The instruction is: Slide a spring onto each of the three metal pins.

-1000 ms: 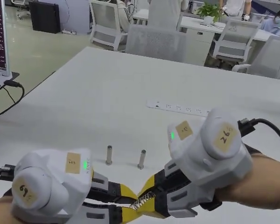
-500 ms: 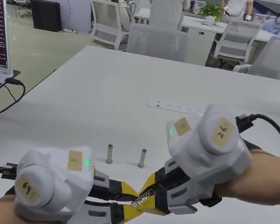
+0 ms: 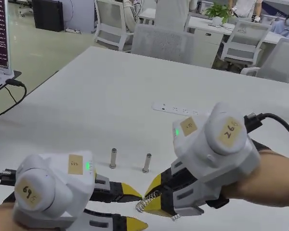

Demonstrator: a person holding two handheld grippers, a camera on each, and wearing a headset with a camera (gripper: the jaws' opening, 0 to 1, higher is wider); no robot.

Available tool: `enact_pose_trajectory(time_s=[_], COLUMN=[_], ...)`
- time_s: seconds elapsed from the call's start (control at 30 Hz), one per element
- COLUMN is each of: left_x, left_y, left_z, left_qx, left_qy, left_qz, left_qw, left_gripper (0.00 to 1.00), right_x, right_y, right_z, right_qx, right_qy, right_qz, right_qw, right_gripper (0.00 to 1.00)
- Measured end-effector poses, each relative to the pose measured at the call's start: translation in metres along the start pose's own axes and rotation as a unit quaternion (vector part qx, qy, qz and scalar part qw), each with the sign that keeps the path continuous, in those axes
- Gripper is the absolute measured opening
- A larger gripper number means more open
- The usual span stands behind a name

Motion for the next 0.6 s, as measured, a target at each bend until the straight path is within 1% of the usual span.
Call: enact_pose_trajectory(time_s=[0.07, 0.1, 0.23, 0.27, 0.37, 0.43, 0.6], left_x=[-0.002, -0.002, -0.003, -0.004, -0.006, -0.008, -0.012], left_y=[0.0, 0.0, -0.002, -0.002, -0.003, -0.004, -0.007], left_z=[-0.004, -0.006, -0.01, -0.011, -0.012, -0.013, -0.014], left_qx=[-0.005, -0.006, -0.009, -0.009, -0.007, -0.01, -0.007], left_qy=[-0.008, -0.011, -0.02, -0.023, -0.035, -0.036, -0.046], left_qz=[0.007, 0.008, 0.015, 0.019, 0.028, 0.032, 0.045], left_qw=[0.9999, 0.9999, 0.9997, 0.9995, 0.999, 0.9988, 0.9979], left_gripper=[0.3, 0.33, 0.37, 0.4, 0.49, 0.52, 0.63], right_x=[0.001, 0.001, 0.002, 0.002, 0.004, 0.005, 0.006], right_y=[0.0, 0.0, -0.001, -0.001, -0.001, -0.001, -0.002], right_z=[0.0, 0.0, -0.001, -0.002, -0.003, -0.004, -0.004], right_qx=[0.0, 0.001, 0.001, 0.002, 0.0, -0.001, -0.002], right_qy=[0.0, 0.0, 0.001, 0.002, 0.002, 0.002, 0.001], right_qz=[-0.001, -0.002, -0.003, -0.003, -0.005, -0.006, -0.008], right_qw=[1.0, 1.0, 1.0, 1.0, 1.0, 1.0, 1.0], right_gripper=[0.08, 0.08, 0.08, 0.08, 0.09, 0.09, 0.09])
Point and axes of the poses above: the centre of the closed fingertips' face, and the gripper's own axes: y roughly forward along the fingers, x roughly to its right, z roughly out of its top, the point moved 1 cm from there along -y, roughly backward along the fingers, and after that the axes turned 12 degrees about y, right-handed, at the moved point
